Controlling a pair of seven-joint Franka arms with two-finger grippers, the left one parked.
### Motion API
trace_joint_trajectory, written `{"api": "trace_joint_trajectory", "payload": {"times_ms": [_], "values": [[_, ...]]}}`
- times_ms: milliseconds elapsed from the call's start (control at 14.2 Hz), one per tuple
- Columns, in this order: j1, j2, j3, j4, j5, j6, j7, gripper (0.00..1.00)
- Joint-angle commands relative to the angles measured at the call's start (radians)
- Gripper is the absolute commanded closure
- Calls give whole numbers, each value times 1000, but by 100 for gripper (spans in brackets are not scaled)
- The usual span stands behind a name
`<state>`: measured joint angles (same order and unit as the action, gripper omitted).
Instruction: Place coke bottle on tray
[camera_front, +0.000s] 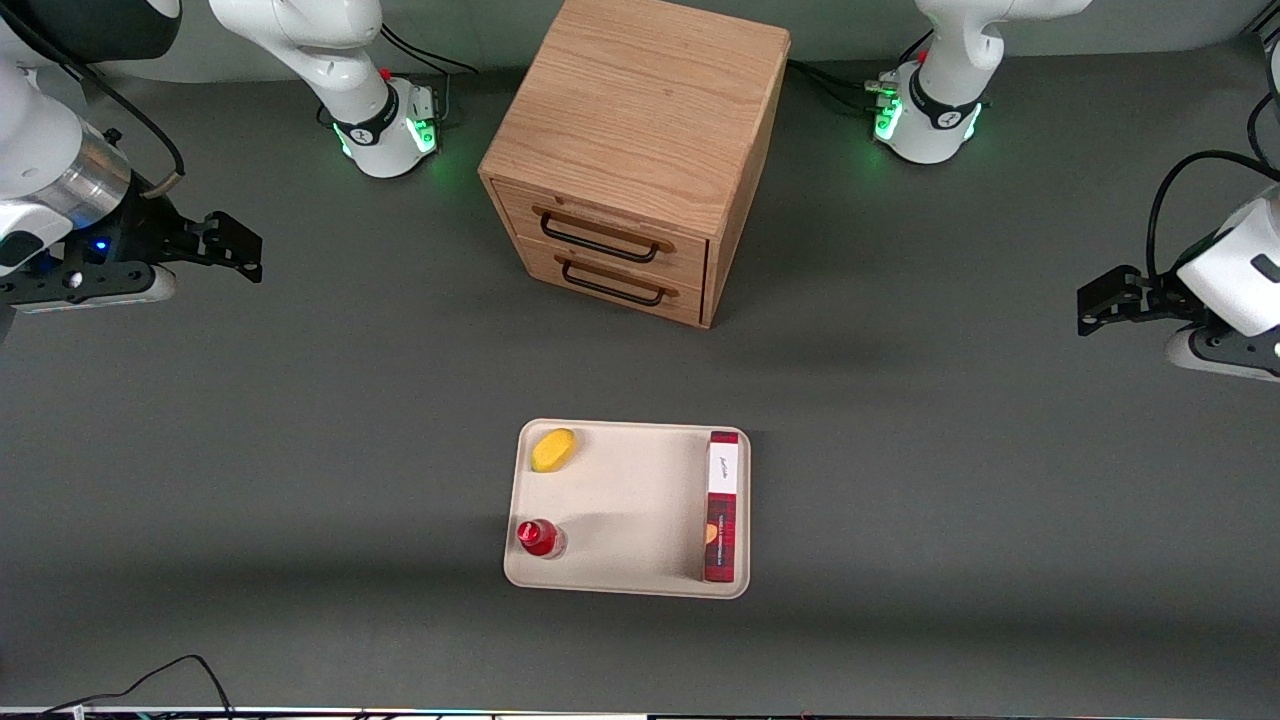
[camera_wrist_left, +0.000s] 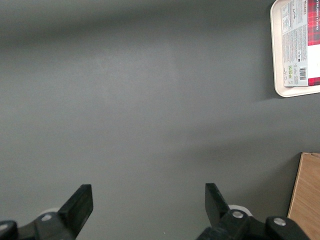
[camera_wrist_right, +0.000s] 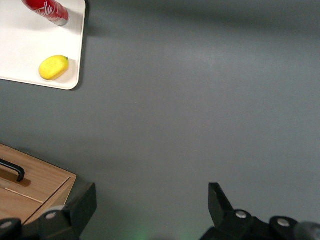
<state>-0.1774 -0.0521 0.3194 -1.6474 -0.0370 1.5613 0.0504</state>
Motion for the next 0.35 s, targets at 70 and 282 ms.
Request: {"api": "trace_joint_trajectory", "payload": {"times_ms": [70, 282], "values": [[-5, 0, 1, 34, 29, -18, 3, 0], [-8, 8, 0, 57, 49, -17, 13, 0]]}}
